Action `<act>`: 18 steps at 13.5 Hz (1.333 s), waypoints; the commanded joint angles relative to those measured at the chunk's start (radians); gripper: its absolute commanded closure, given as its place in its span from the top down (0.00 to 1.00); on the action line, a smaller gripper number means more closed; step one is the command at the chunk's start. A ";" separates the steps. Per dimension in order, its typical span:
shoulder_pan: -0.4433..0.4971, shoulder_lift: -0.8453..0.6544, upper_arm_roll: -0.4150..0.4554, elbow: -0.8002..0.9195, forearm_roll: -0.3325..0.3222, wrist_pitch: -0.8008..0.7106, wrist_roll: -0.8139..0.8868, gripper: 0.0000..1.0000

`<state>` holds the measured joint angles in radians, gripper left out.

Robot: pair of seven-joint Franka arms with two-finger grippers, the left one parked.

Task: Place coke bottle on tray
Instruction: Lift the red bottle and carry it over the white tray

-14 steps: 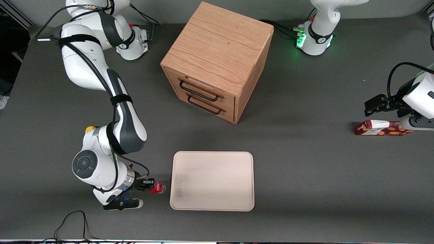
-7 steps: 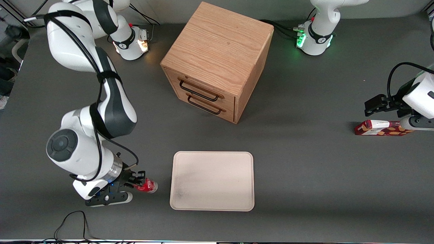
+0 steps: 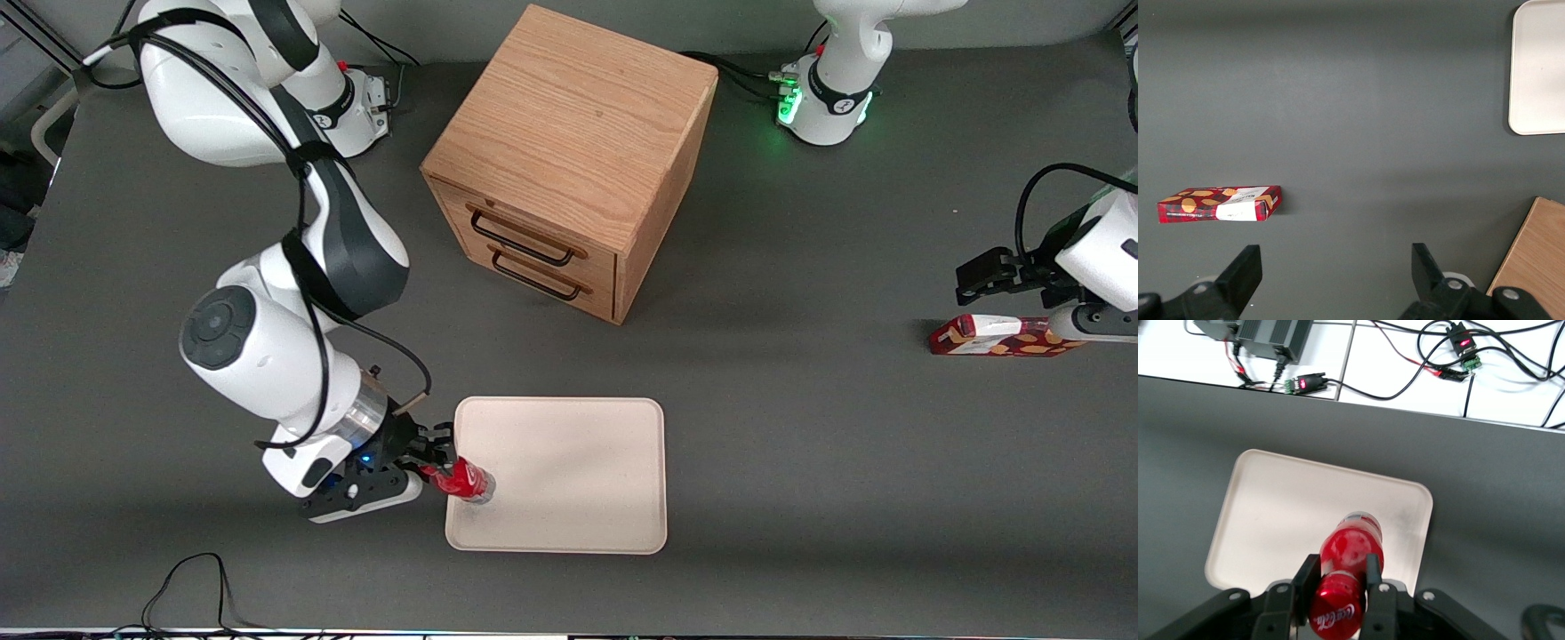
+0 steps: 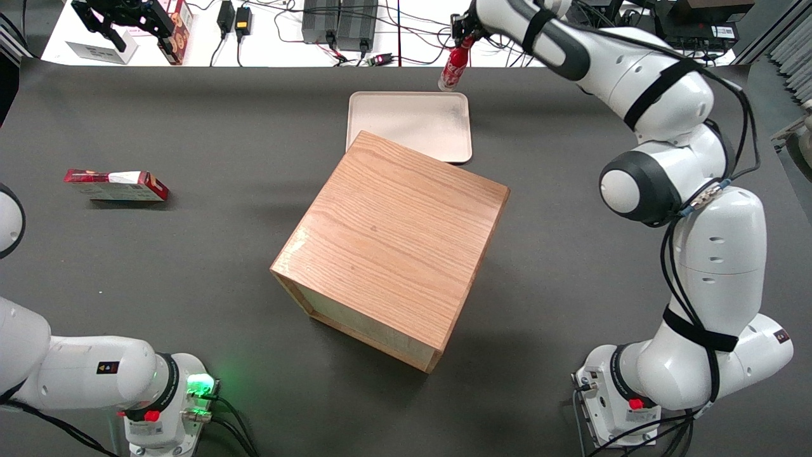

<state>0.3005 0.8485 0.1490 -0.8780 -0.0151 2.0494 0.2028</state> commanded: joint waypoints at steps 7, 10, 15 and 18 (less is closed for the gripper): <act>0.003 0.141 0.009 0.016 -0.083 0.132 0.017 0.24; 0.002 0.142 0.007 -0.019 -0.083 0.176 0.023 0.34; 0.002 0.139 0.007 -0.038 -0.075 0.210 0.029 1.00; 0.002 0.112 0.007 -0.036 -0.072 0.206 0.040 1.00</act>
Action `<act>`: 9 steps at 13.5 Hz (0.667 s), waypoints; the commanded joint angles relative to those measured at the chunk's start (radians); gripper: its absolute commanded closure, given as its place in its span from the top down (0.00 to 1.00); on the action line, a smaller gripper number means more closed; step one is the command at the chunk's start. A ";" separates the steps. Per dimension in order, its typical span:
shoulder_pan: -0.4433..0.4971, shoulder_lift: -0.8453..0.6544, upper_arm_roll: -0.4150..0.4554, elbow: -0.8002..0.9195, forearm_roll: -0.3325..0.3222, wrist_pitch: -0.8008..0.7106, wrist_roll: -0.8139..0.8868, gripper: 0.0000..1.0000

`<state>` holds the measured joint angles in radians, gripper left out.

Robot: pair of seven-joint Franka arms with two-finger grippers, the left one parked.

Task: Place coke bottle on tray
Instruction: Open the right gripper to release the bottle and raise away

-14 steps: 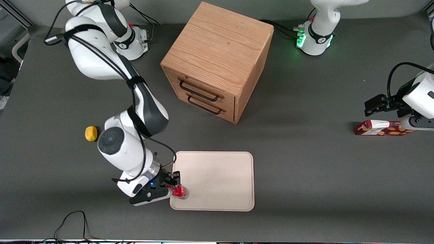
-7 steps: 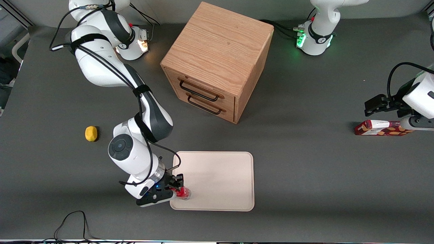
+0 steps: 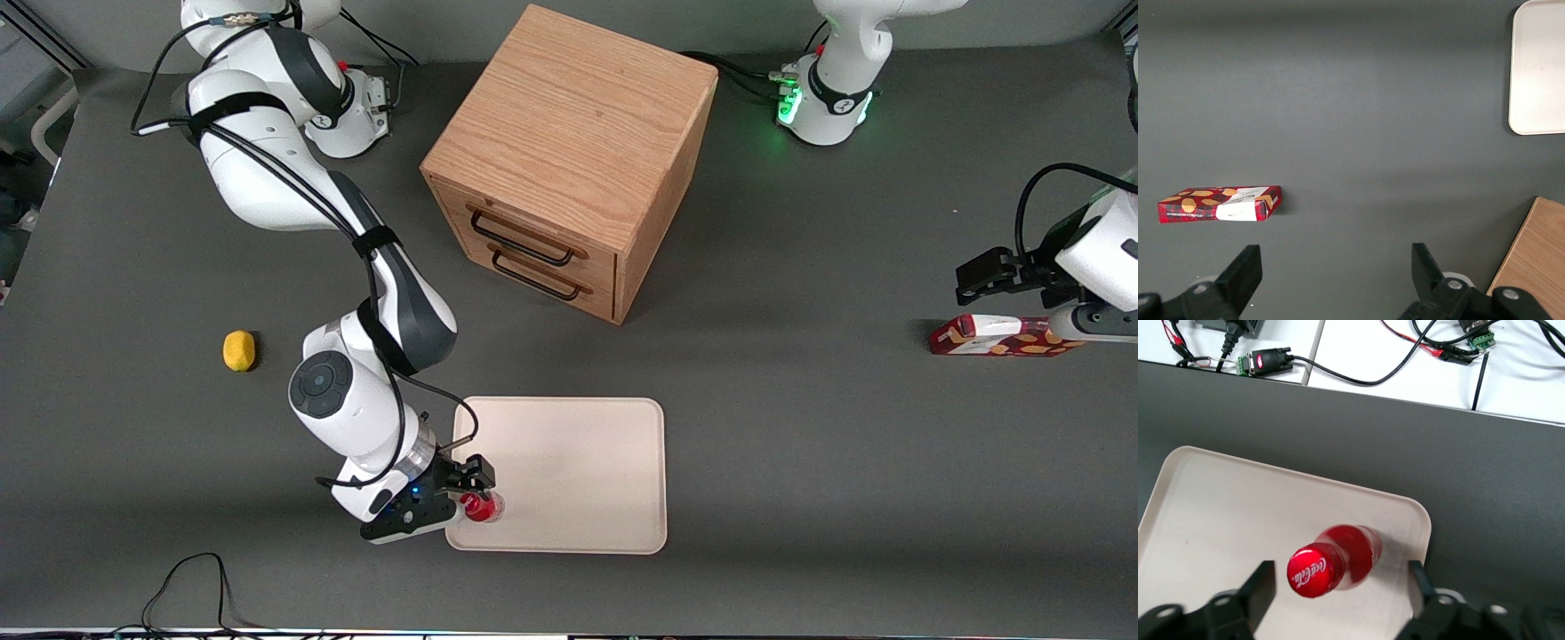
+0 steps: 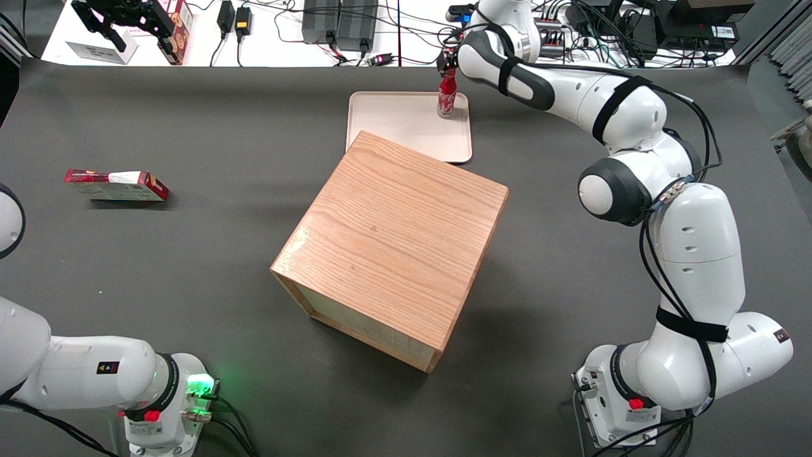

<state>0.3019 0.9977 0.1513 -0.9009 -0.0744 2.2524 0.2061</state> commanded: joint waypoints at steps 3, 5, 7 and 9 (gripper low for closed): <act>-0.006 -0.190 -0.001 -0.094 -0.008 -0.109 0.064 1.00; -0.026 -0.349 -0.021 -0.253 -0.007 -0.238 0.072 1.00; -0.041 -0.558 -0.080 -0.485 0.066 -0.249 0.072 1.00; -0.037 -0.760 -0.177 -0.709 0.168 -0.249 0.021 1.00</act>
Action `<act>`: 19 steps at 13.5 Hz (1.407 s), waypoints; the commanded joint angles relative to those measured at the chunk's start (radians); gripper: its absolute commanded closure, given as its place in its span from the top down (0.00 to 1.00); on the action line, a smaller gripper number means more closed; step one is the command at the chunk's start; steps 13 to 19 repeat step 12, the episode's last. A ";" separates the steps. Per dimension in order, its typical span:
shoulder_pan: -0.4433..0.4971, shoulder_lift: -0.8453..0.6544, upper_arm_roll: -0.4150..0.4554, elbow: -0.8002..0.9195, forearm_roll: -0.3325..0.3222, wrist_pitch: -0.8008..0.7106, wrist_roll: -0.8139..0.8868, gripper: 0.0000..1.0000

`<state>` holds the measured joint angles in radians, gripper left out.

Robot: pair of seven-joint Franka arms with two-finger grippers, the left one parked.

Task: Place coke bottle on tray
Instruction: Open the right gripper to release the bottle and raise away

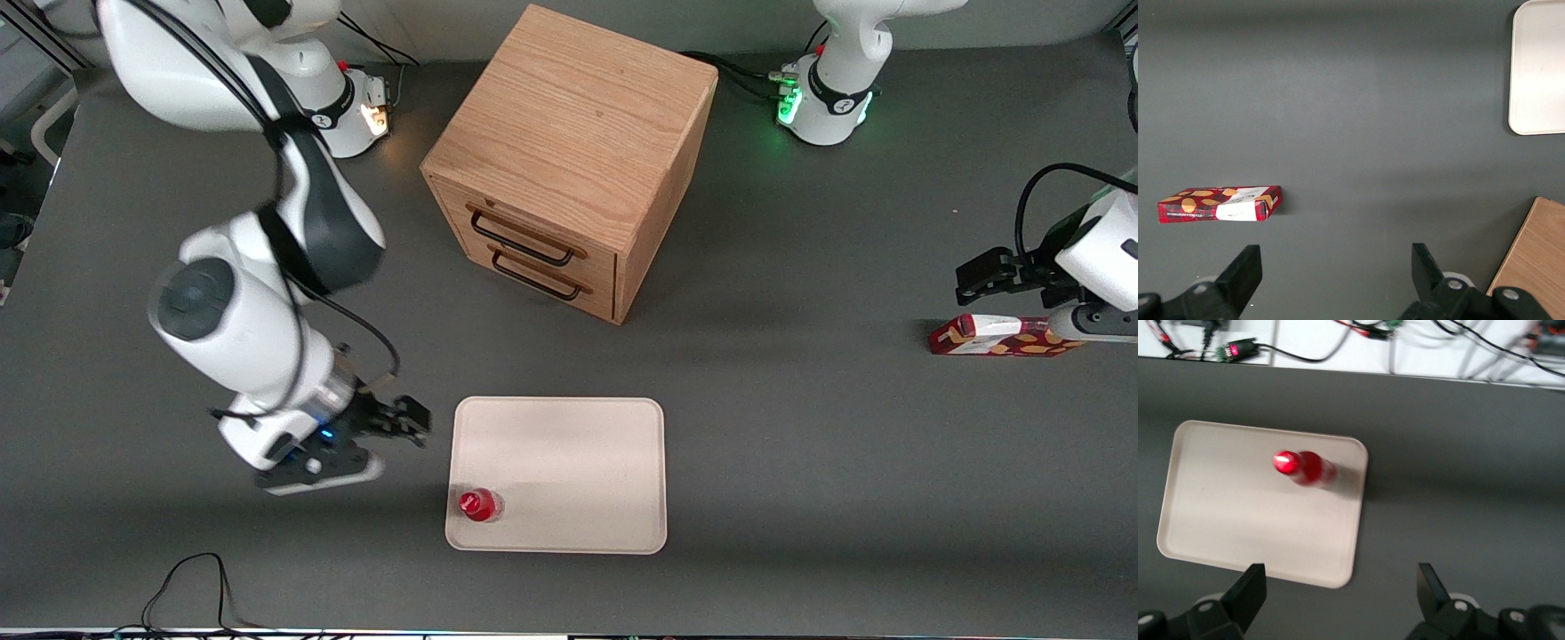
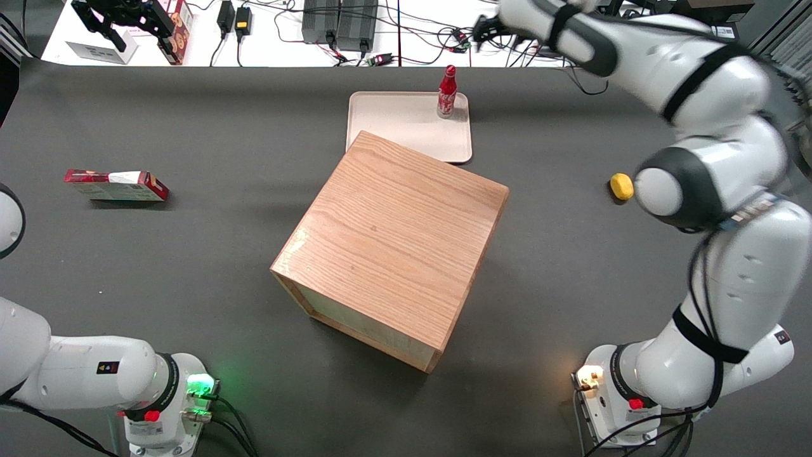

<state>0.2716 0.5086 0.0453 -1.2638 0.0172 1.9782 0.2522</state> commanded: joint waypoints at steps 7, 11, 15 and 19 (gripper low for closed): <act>-0.005 -0.576 -0.212 -0.528 0.002 -0.249 -0.060 1.00; -0.011 -0.538 -0.232 -0.431 -0.048 -0.340 -0.086 1.00; -0.012 -0.536 -0.235 -0.430 -0.048 -0.341 -0.093 1.00; -0.012 -0.536 -0.235 -0.430 -0.048 -0.341 -0.093 1.00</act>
